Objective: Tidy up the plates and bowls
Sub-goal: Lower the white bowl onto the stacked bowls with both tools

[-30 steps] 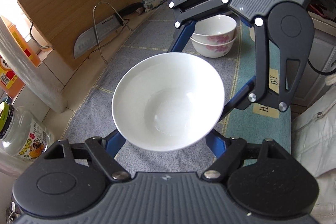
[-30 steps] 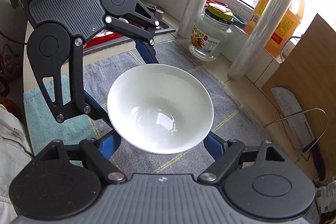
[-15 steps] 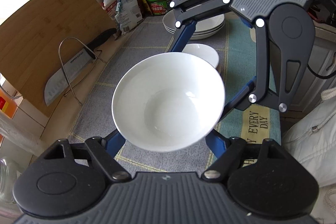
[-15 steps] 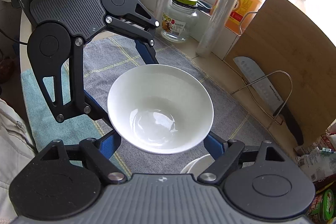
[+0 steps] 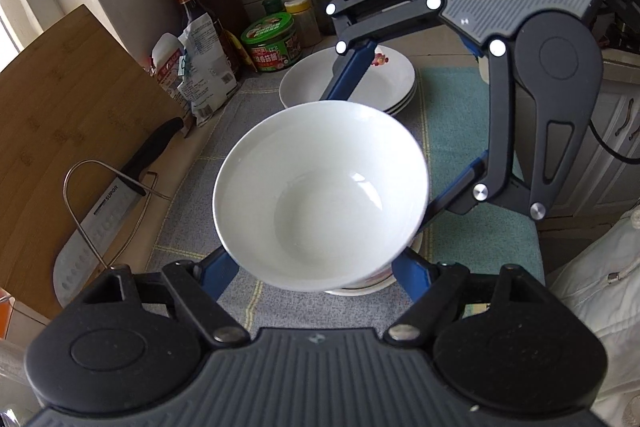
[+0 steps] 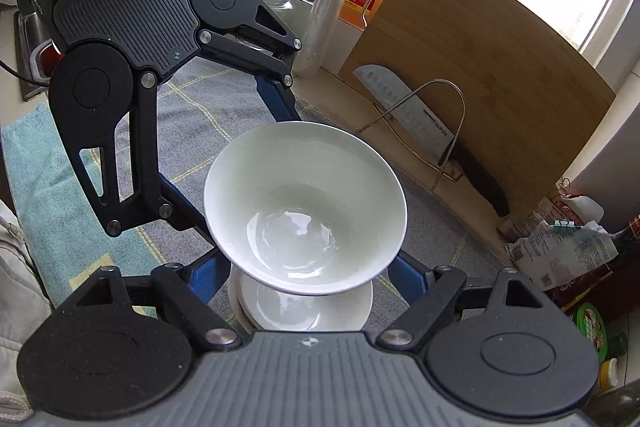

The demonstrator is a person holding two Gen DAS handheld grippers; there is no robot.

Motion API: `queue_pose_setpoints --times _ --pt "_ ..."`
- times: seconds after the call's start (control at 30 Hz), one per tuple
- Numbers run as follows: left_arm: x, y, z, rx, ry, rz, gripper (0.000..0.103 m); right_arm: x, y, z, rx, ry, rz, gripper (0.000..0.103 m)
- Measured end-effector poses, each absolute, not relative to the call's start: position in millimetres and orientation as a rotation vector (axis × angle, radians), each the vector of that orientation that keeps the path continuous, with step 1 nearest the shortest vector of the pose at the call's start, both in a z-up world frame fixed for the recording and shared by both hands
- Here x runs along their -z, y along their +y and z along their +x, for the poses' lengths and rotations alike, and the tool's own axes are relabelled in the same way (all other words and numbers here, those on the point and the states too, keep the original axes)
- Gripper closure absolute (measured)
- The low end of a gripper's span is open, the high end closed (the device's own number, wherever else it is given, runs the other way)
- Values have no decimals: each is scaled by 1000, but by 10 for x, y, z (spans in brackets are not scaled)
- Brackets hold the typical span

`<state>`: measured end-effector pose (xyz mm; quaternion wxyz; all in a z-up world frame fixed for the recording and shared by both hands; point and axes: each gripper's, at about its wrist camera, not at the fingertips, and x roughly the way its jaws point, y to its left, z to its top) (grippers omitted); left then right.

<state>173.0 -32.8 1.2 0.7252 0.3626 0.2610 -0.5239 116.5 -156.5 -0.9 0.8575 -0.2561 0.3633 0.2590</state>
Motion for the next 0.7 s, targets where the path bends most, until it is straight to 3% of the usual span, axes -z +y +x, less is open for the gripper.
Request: queue_pose_setpoints --times 0.7 --pt "203 -439 1834 1189 669 768 21 264 -1706 1257 -575 824 -480 14"
